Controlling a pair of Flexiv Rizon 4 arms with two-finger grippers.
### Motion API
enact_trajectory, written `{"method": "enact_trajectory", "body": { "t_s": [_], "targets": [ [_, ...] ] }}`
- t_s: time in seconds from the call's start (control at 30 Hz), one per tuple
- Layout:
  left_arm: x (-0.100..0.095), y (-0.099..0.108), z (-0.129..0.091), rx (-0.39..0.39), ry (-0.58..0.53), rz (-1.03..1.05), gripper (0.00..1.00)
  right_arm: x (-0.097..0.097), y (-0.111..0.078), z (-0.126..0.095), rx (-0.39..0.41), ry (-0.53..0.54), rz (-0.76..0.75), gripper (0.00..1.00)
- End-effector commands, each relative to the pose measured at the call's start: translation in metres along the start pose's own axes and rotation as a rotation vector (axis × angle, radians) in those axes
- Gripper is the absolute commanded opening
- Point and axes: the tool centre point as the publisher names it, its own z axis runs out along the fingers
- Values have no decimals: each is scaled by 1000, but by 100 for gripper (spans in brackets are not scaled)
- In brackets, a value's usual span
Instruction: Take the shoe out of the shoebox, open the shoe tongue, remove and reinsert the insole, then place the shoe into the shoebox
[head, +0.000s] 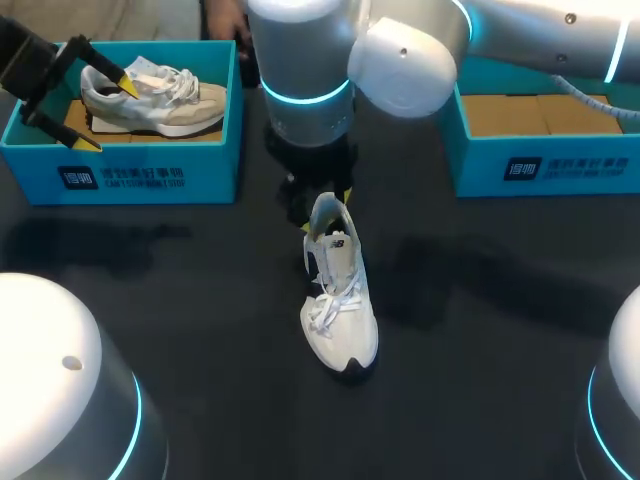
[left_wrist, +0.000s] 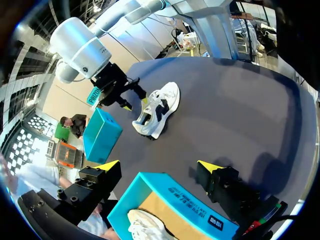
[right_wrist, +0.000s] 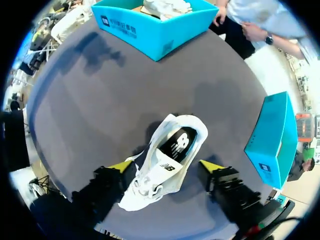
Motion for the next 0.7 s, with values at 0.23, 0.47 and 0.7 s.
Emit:
{"method": "enact_trajectory", "body": {
  "t_s": [0.23,0.47,0.7],
  "targets": [
    [0,-1,-1,-2,3,0,100,2,2,0,3,-6,3,100],
    [0,-1,-1,-2,3,0,100,-21,-2,-1,-66,-46,-218,100],
    [0,-1,-1,-2,3,0,100,-37,6,3,-22,-59,-432,100]
  ]
}}
